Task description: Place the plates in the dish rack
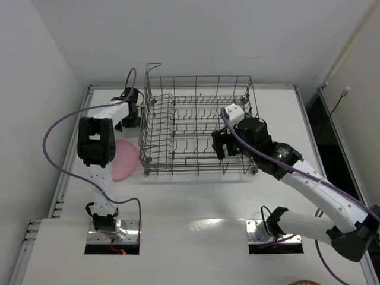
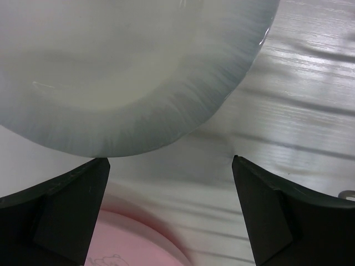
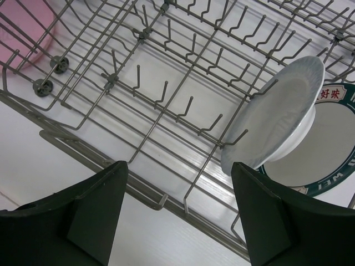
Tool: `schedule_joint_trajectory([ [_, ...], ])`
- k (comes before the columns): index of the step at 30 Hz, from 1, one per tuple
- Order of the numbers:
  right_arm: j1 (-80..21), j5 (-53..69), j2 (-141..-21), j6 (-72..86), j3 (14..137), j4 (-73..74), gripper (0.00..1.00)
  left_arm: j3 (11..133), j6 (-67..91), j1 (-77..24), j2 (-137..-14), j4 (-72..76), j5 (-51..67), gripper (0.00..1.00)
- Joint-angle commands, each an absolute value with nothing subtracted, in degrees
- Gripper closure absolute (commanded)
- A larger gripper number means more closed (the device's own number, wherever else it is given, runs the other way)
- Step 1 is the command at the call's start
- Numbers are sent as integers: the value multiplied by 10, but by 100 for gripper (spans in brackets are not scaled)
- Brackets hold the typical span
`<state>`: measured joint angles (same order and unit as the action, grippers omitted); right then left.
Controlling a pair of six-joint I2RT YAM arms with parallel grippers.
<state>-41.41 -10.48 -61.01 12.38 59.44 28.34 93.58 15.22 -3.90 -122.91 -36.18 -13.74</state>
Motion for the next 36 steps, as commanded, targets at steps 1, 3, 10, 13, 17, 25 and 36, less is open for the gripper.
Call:
schedule_joint_trajectory([
  [1,-417,-112,-608,120,598,262,27,946,145,-47,-1196,-362,-139,7],
  [3,-417,-112,-608,120,598,262,27,933,145,-53,-1175,-362,-139,5],
  [10,-417,-117,-619,125,598,262,27,879,106,-63,-1094,-294,-135,4],
  [13,-417,-117,-625,125,598,262,27,889,105,-63,-1101,-294,-148,4],
  [17,-417,-117,-630,125,598,262,27,889,105,-63,-1115,-267,-141,4],
  [25,-417,-112,-636,125,603,262,27,960,111,-69,-1195,-294,-127,8],
  [36,-417,-113,-648,125,608,267,27,1029,111,-63,-1294,-346,-91,15],
])
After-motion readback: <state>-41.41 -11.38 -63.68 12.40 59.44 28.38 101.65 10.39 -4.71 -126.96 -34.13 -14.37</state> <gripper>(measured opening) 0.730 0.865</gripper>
